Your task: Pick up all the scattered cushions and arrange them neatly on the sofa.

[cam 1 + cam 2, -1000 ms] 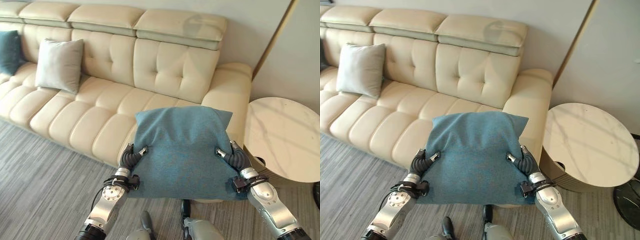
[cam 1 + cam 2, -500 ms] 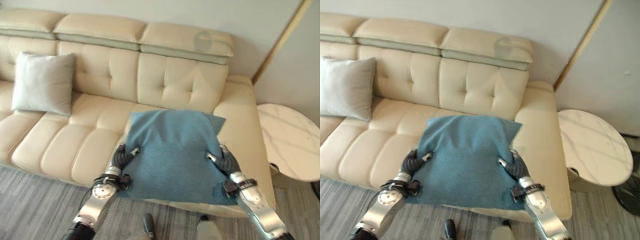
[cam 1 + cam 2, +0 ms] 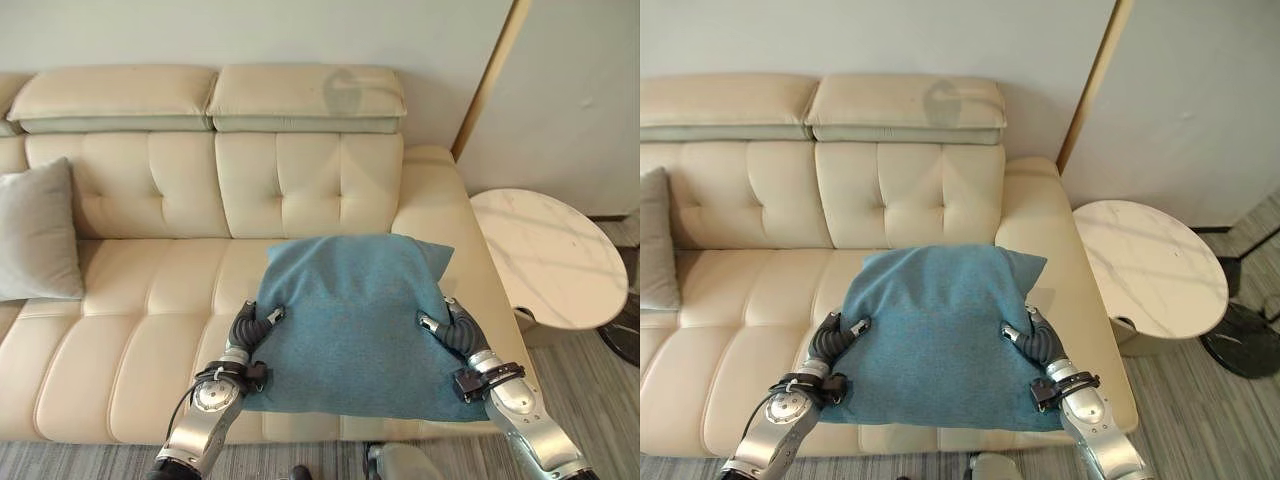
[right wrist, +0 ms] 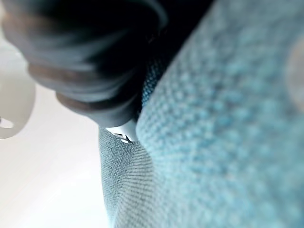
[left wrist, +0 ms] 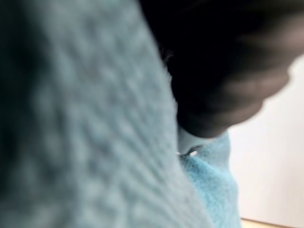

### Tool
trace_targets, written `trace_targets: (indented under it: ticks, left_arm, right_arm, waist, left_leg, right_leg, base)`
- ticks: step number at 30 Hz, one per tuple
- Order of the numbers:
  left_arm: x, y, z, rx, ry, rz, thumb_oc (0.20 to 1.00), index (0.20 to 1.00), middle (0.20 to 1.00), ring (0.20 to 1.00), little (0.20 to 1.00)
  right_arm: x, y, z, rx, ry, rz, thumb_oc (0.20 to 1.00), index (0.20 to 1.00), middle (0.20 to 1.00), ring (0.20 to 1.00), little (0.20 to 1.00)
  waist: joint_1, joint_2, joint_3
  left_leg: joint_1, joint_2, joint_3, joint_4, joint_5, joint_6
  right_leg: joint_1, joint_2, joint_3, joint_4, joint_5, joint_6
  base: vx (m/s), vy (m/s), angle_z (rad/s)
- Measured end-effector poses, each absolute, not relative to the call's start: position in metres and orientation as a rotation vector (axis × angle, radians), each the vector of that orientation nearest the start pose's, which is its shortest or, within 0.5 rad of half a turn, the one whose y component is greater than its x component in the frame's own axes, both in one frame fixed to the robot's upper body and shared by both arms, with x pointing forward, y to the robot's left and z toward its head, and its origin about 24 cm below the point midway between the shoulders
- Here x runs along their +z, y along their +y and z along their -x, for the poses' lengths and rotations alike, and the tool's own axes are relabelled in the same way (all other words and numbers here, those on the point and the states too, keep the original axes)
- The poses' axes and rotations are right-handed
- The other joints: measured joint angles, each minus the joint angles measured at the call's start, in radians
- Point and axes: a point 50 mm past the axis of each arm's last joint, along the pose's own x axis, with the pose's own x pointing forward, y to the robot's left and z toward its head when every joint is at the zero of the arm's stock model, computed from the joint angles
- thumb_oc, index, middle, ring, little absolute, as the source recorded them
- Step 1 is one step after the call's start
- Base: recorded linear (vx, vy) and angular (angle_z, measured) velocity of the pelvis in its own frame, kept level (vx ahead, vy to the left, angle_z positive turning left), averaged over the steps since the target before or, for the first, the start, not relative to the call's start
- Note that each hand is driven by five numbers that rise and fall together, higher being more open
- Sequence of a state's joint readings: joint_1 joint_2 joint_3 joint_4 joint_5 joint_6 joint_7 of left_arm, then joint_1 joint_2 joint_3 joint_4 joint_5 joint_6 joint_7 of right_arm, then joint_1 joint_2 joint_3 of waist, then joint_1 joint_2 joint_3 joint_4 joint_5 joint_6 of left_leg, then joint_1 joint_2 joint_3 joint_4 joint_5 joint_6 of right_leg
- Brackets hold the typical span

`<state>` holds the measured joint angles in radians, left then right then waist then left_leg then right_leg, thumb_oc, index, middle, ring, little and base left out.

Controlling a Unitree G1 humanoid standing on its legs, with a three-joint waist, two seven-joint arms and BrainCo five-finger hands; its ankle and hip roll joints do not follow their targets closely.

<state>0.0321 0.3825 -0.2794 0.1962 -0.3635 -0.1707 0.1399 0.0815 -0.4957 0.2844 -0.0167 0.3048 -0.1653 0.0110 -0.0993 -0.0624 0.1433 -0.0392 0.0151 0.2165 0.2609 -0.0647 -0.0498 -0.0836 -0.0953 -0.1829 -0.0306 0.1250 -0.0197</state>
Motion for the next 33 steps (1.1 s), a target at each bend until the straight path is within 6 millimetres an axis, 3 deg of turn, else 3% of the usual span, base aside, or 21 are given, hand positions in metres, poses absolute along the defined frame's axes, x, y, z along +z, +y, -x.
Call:
trace_targets:
  ticks: [1, 4, 5, 8, 13, 17, 22, 24, 27, 28, 30, 32, 33]
  left_arm:
    - [0.001, 0.181, -0.235, -0.044, 0.136, -0.028, 0.200, 0.200, 0.200, 0.200, 0.200]
    - [0.007, 0.181, -0.240, -0.041, 0.107, -0.025, 0.200, 0.200, 0.200, 0.200, 0.200]
    - [0.009, 0.181, -0.240, -0.042, 0.100, -0.025, 0.200, 0.200, 0.200, 0.200, 0.200]
    - [0.011, 0.179, -0.243, -0.045, 0.090, -0.024, 0.200, 0.200, 0.200, 0.200, 0.200]
    - [0.018, 0.183, -0.248, -0.030, 0.062, -0.063, 0.200, 0.200, 0.200, 0.200, 0.200]
    - [0.032, 0.194, -0.260, 0.066, 0.006, -0.078, 0.200, 0.200, 0.200, 0.200, 0.200]
    - [0.079, 0.202, -0.302, 0.165, -0.165, -0.127, 0.200, 0.200, 0.200, 0.200, 0.200]
    - [0.097, 0.204, -0.316, 0.208, -0.232, -0.141, 0.200, 0.200, 0.200, 0.200, 0.200]
    - [0.134, 0.209, -0.343, 0.259, -0.320, -0.196, 0.200, 0.200, 0.200, 0.200, 0.200]
    - [0.148, 0.209, -0.350, 0.276, -0.356, -0.198, 0.200, 0.200, 0.200, 0.200, 0.200]
    - [0.198, 0.199, -0.381, 0.337, -0.454, -0.221, 0.200, 0.200, 0.200, 0.200, 0.200]
    - [0.236, 0.192, -0.392, 0.367, -0.536, -0.213, 0.200, 0.200, 0.200, 0.200, 0.200]
    - [0.253, 0.190, -0.395, 0.387, -0.568, -0.196, 0.200, 0.200, 0.200, 0.200, 0.200]
  right_arm:
    - [0.041, -0.179, -0.232, 0.279, -0.006, 0.161, 0.200, 0.200, 0.200, 0.200, 0.200]
    - [0.049, -0.178, -0.240, 0.277, -0.042, 0.164, 0.200, 0.200, 0.200, 0.200, 0.200]
    - [0.052, -0.178, -0.242, 0.276, -0.052, 0.167, 0.200, 0.200, 0.200, 0.200, 0.200]
    - [0.051, -0.181, -0.245, 0.246, -0.052, 0.187, 0.200, 0.200, 0.200, 0.200, 0.200]
    - [0.051, -0.171, -0.247, 0.218, -0.076, 0.178, 0.200, 0.200, 0.200, 0.200, 0.200]
    - [0.067, -0.149, -0.267, 0.231, -0.155, 0.182, 0.200, 0.200, 0.200, 0.200, 0.200]
    - [0.124, -0.124, -0.318, 0.194, -0.355, 0.236, 0.200, 0.200, 0.200, 0.200, 0.200]
    - [0.144, -0.117, -0.334, 0.158, -0.412, 0.265, 0.200, 0.200, 0.200, 0.200, 0.200]
    - [0.184, -0.104, -0.359, 0.113, -0.503, 0.290, 0.200, 0.200, 0.200, 0.200, 0.200]
    - [0.196, -0.102, -0.363, 0.093, -0.531, 0.288, 0.200, 0.200, 0.200, 0.200, 0.200]
    - [0.240, -0.098, -0.393, -0.040, -0.559, 0.311, 0.200, 0.200, 0.200, 0.200, 0.200]
    - [0.279, -0.097, -0.401, -0.120, -0.614, 0.298, 0.200, 0.200, 0.200, 0.200, 0.200]
    - [0.299, -0.095, -0.403, -0.146, -0.642, 0.298, 0.272, 0.272, 0.272, 0.272, 0.272]
  waist:
    - [0.006, 0.010, -0.005]
    - [0.004, 0.014, -0.006]
    - [0.010, 0.017, -0.008]
    - [-0.019, 0.060, -0.032]
    - [-0.032, 0.060, -0.041]
    - [-0.010, 0.072, -0.049]
    - [0.053, 0.091, -0.045]
    - [0.083, 0.102, -0.039]
    - [0.086, 0.109, -0.034]
    - [0.091, 0.112, -0.027]
    - [0.122, 0.116, -0.009]
    - [0.136, 0.129, 0.019]
    - [0.143, 0.136, 0.026]
  left_leg:
    - [-0.018, 0.004, -0.048, -0.014, -0.013, -0.017]
    - [-0.038, 0.030, -0.093, -0.146, -0.016, -0.026]
    - [-0.018, 0.036, -0.120, -0.239, 0.006, -0.015]
    - [0.006, 0.036, -0.121, -0.349, 0.125, 0.026]
    - [-0.005, -0.009, -0.090, -0.348, 0.143, 0.036]
    - [-0.077, -0.024, -0.071, -0.342, 0.158, 0.056]
    - [-0.218, -0.028, -0.059, -0.342, 0.200, 0.070]
    - [-0.254, -0.025, -0.064, -0.342, 0.207, 0.061]
    - [-0.330, -0.022, -0.070, -0.342, 0.223, 0.037]
    - [-0.350, -0.019, -0.070, -0.342, 0.228, 0.030]
    - [-0.409, -0.012, -0.085, -0.342, 0.251, 0.017]
    - [-0.445, -0.008, -0.102, -0.342, 0.270, 0.014]
    - [-0.468, -0.005, -0.110, -0.342, 0.275, 0.015]
  right_leg:
    - [0.007, 0.007, 0.005, -0.020, 0.002, -0.003]
    - [0.021, 0.034, 0.028, -0.042, 0.003, -0.003]
    - [0.025, 0.051, 0.045, -0.046, -0.001, 0.002]
    - [0.028, 0.094, 0.079, -0.049, -0.014, 0.023]
    - [0.007, 0.046, 0.114, -0.050, -0.007, 0.064]
    - [-0.071, 0.032, 0.132, -0.050, 0.026, 0.065]
    - [-0.217, 0.031, 0.152, -0.049, 0.073, 0.068]
    - [-0.251, 0.033, 0.147, -0.049, 0.072, 0.072]
    - [-0.325, 0.034, 0.132, -0.049, 0.091, 0.075]
    - [-0.340, 0.034, 0.128, -0.049, 0.096, 0.074]
    - [-0.394, 0.038, 0.102, -0.049, 0.111, 0.070]
    - [-0.421, 0.041, 0.079, -0.049, 0.116, 0.066]
    - [-0.441, 0.043, 0.072, -0.049, 0.118, 0.064]
  base:
    - [0.14, 0.091, -0.13]
    - [0.12, 0.076, -0.31]
    - [0.22, 0.176, -0.62]
    - [0.14, 0.143, -0.56]
    - [-0.04, 0.067, -0.17]
    - [-0.15, 0.051, -0.10]
    - [-0.15, 0.021, -0.03]
    - [-0.16, -0.005, 0.05]
    - [-0.09, -0.030, 0.08]
    - [-0.11, -0.085, 0.17]
    - [-0.12, -0.106, 0.21]
    - [-0.05, -0.052, 0.25]
    - [-0.02, -0.046, 0.20]
